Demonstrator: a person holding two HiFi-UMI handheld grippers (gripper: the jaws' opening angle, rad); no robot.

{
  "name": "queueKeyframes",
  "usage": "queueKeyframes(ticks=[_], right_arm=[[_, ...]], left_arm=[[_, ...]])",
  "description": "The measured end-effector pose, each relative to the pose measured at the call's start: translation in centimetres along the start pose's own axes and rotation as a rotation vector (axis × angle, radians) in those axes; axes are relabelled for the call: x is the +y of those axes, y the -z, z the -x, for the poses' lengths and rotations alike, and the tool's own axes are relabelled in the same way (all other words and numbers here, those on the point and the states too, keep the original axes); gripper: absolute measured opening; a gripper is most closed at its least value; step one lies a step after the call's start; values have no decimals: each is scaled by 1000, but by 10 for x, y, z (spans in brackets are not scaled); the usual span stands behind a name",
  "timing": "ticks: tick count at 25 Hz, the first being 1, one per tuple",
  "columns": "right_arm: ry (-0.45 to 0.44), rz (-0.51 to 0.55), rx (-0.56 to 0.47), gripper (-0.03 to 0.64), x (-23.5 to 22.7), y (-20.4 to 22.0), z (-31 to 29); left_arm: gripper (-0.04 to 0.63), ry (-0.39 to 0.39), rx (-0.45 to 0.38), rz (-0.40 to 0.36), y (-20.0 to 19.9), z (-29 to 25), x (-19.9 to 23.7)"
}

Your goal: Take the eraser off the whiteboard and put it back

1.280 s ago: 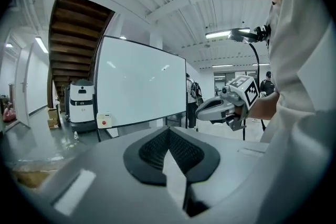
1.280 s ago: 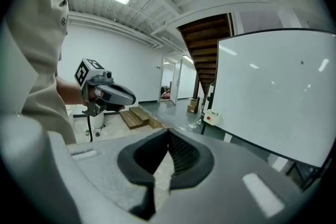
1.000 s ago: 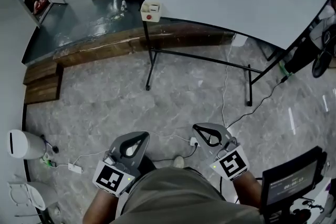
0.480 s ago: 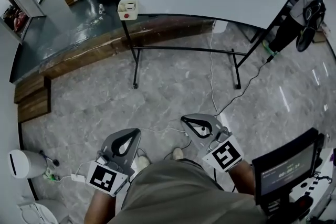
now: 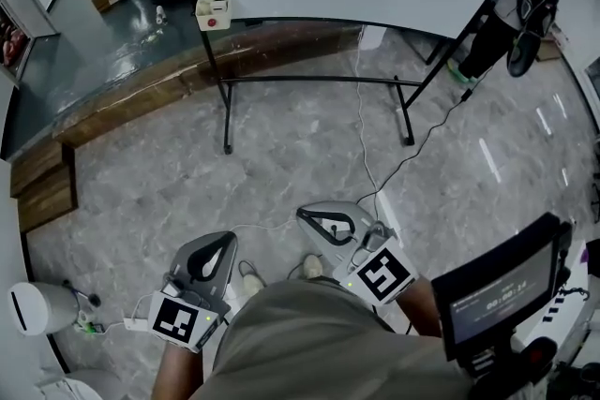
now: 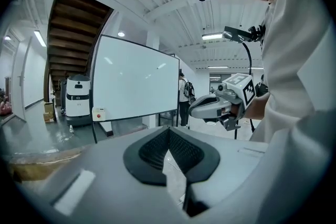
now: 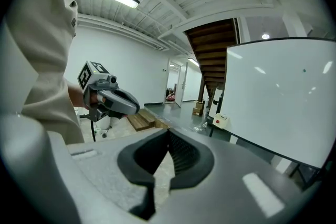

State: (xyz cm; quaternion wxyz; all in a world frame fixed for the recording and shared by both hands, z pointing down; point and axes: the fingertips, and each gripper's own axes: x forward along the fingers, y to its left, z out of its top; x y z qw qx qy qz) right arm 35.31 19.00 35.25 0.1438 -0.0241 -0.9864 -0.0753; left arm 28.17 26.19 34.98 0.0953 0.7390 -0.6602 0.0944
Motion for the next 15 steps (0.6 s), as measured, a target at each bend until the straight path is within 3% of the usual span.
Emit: queueKeyframes(ticks=[6,11,15], right_arm=[[15,21,0,3,37,-2,-12],[18,42,12,3,48,-7,-17],[36,70,10,3,57,-12,-16]], left_arm=[[5,30,-11,4,22,32,2],[5,15,-23,-8,27,45,11],[5,46,-12,-17,33,55,13]])
